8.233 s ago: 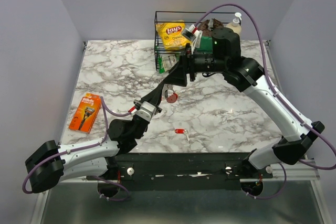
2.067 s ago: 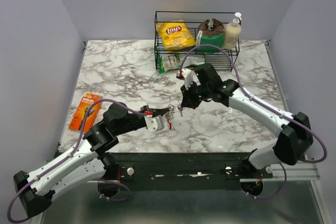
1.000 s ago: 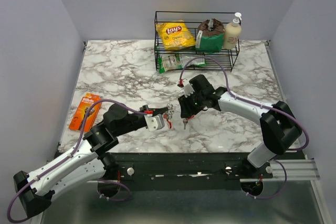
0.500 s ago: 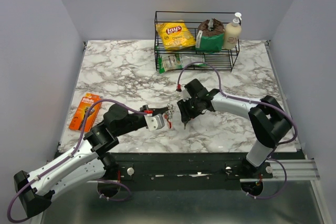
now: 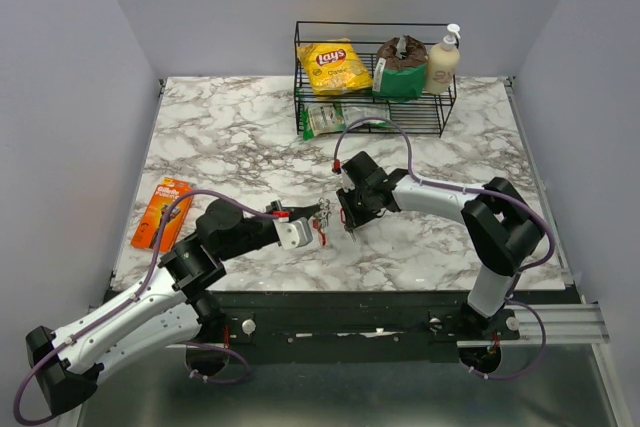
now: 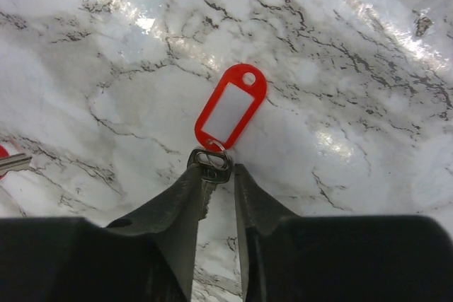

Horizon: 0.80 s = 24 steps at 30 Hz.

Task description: Put the keys on the keyring

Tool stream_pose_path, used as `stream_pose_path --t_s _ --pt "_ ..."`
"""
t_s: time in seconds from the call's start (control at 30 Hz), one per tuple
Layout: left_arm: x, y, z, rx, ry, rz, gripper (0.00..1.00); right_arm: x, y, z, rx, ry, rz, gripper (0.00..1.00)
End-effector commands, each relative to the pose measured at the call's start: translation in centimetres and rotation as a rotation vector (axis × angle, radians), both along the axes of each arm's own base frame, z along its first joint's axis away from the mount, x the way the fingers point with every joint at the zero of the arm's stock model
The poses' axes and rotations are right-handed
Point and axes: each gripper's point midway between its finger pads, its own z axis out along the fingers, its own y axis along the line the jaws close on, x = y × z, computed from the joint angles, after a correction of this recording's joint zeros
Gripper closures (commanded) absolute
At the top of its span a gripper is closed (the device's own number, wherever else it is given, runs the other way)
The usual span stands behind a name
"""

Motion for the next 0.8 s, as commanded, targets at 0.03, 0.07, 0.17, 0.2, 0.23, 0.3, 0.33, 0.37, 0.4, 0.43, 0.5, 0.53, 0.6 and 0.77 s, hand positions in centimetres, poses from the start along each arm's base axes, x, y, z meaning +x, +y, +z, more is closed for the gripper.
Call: stream_pose_path --t_s 0.03,0.07,0.17,0.2,0.23,0.3,0.33,0.37,0.4,0.43,0.5,0.53,0.6,0.77 --pt "0.0 0.1 1.6 -0.05 -0.038 0.012 1.0 0.5 -0.4 -0.8 -0.041 -0.021 -0.042 0.74" --pt "0.0 0.0 1.5 -0.049 -0.037 0.01 1.0 0.8 -0.2 -0.5 -0.029 -0.037 -0.045 0.78" --pt "0.0 0.0 1.5 -0.048 -0.036 0.01 1.0 1.2 0.0 0.4 0.007 -0.07 -0.057 0.8" --pt "0.0 0.0 1.5 -0.047 -0.038 0.007 1.0 1.2 0.3 0.8 0.029 -0.082 -0.053 0.79" --pt "0.0 0.0 1.5 -0.048 -0.039 0.01 1.0 0.9 0.5 0.8 0.048 -0.075 -0.043 0.78" --pt "0.0 0.1 1.5 -0.047 -0.038 0.012 1.0 1.0 0.9 0.9 0.073 -0.077 -0.044 0.72" --pt "-0.1 0.0 1.5 -0.047 -0.038 0.009 1.0 0.8 1.2 1.0 0.084 -0.068 -0.039 0.7" --pt "0.0 0.1 1.6 -0.047 -0.04 0.01 1.0 0.8 1.3 0.9 0.092 -0.067 -0.041 0.67" --pt "-0.1 0.1 1.6 -0.048 -0.039 0.01 1.0 0.8 1.4 1.0 0.096 -0.064 -0.041 0.64" --pt "-0.1 0.1 1.5 -0.046 -0.039 0.008 1.0 0.8 1.5 1.0 0.1 -0.062 -0.041 0.62" --pt "-0.1 0.1 1.6 -0.049 -0.041 0.012 1.0 0.8 1.5 1.1 0.105 -0.066 -0.04 0.61" --pt "-0.1 0.1 1.6 -0.049 -0.041 0.01 1.0 0.8 1.5 1.1 0.106 -0.069 -0.041 0.61" --pt "-0.1 0.1 1.6 -0.047 -0.04 0.01 1.0 0.9 1.7 1.3 0.115 -0.074 -0.039 0.62" --pt "-0.2 0.1 1.6 -0.047 -0.041 0.008 1.0 1.0 1.9 0.6 0.113 -0.059 -0.043 0.66"
